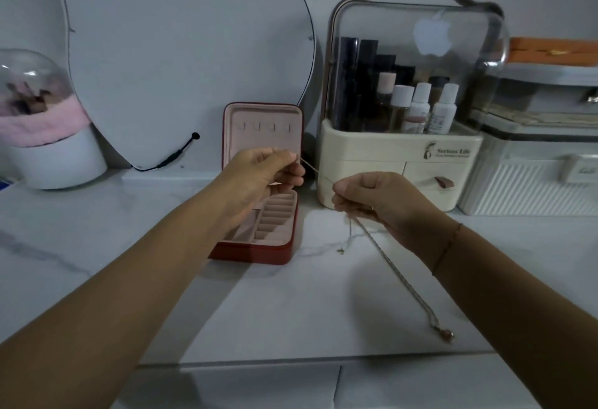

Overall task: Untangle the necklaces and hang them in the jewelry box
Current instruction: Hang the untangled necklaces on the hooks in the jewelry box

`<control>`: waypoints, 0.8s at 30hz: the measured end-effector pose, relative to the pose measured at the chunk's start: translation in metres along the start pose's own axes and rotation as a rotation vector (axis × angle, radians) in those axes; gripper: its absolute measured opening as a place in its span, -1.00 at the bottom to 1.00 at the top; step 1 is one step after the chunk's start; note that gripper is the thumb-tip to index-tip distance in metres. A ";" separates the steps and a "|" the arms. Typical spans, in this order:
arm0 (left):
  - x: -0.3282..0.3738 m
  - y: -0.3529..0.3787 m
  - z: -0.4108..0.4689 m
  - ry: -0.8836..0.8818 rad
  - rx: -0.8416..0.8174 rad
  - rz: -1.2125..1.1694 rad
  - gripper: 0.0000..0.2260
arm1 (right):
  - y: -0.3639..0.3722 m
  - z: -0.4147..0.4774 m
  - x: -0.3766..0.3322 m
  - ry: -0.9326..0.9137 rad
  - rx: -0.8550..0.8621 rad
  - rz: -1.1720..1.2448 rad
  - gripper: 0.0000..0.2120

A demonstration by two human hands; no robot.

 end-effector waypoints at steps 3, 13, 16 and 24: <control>0.003 -0.007 -0.004 0.007 0.026 0.021 -0.82 | 0.001 0.001 -0.009 -0.027 0.037 -0.058 -0.85; 0.026 -0.031 -0.007 -0.012 0.087 -0.096 -0.78 | 0.017 0.011 -0.051 -0.101 0.057 -0.174 -0.79; 0.038 -0.037 -0.006 0.004 0.089 -0.166 -0.75 | 0.021 0.015 -0.062 -0.119 0.069 -0.163 -0.78; 0.061 -0.057 0.000 0.100 0.054 -0.080 -0.81 | 0.035 0.030 -0.085 -0.089 -0.028 -0.062 -0.81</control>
Point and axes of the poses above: each hand's wrist, its own z-axis towards the middle knuckle, its own y-axis out of the palm, x = y × z, the point moved 3 cm from there along z, towards the middle knuckle, and after that the axes turned 1 degree about y, right-handed, at the moved point
